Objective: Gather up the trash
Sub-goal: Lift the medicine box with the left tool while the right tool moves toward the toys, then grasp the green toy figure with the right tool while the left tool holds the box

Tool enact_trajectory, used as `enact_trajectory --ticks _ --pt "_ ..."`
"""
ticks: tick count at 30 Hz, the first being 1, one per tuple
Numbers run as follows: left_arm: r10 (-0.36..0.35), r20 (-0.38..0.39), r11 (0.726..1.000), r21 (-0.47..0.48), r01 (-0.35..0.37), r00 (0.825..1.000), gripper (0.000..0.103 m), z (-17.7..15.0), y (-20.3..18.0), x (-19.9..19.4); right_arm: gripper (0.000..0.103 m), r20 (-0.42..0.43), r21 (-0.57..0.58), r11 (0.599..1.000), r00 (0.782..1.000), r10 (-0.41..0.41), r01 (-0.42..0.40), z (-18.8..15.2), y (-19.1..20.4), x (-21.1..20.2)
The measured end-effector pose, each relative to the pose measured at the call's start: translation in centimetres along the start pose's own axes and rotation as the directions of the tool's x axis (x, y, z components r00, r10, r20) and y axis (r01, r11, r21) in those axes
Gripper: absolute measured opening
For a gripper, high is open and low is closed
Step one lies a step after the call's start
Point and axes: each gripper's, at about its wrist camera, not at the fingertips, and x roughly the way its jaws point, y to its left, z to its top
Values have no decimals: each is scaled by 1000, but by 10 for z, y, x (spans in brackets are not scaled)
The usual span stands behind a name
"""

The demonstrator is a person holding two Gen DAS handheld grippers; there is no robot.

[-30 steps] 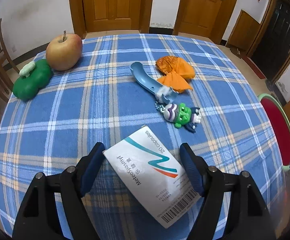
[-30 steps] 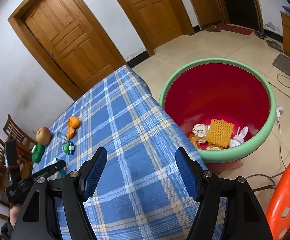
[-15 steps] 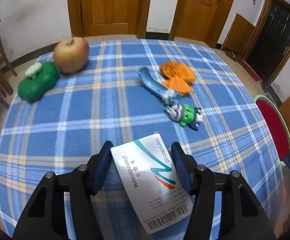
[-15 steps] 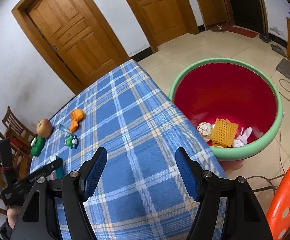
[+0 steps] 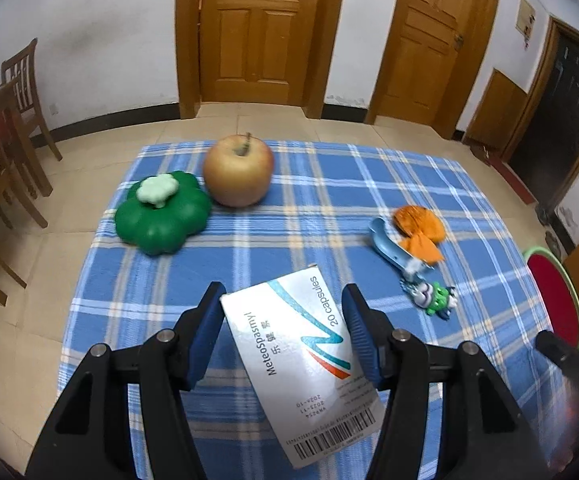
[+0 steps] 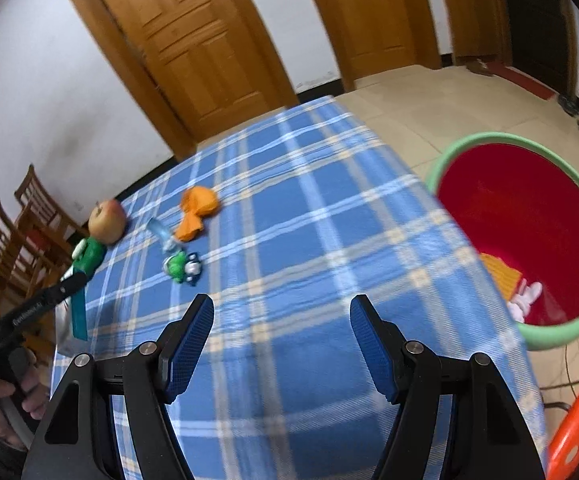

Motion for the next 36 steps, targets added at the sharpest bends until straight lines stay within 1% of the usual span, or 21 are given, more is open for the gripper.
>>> enact_trajectory --ticks 9,15,22,30,32,34,36 --pt "12 -1 999 -39 -12 1000 60 -4 14 9 72 -82 -81 996 996 35 -42 2 38 40" --pt "8 2 999 -44 -8 1000 60 -8 17 14 72 -109 -130 991 994 26 -40 1 55 58" --pt "-7 1 998 -66 7 1000 60 -10 24 18 72 -104 -184 982 994 26 -45 10 78 77" --pt "-15 8 995 -100 15 1000 60 -10 36 18 71 -99 -203 978 995 24 -44 15 103 97" --pt "-18 9 994 -105 19 1000 60 -11 37 19 63 -86 -209 977 996 11 -29 16 108 101" --pt "-22 9 994 -108 22 1000 60 -11 38 19 60 -72 -224 975 997 -11 -5 15 111 102" --pt "-21 8 994 -108 22 1000 60 -11 38 19 52 -58 -244 969 997 -40 25 13 112 102"
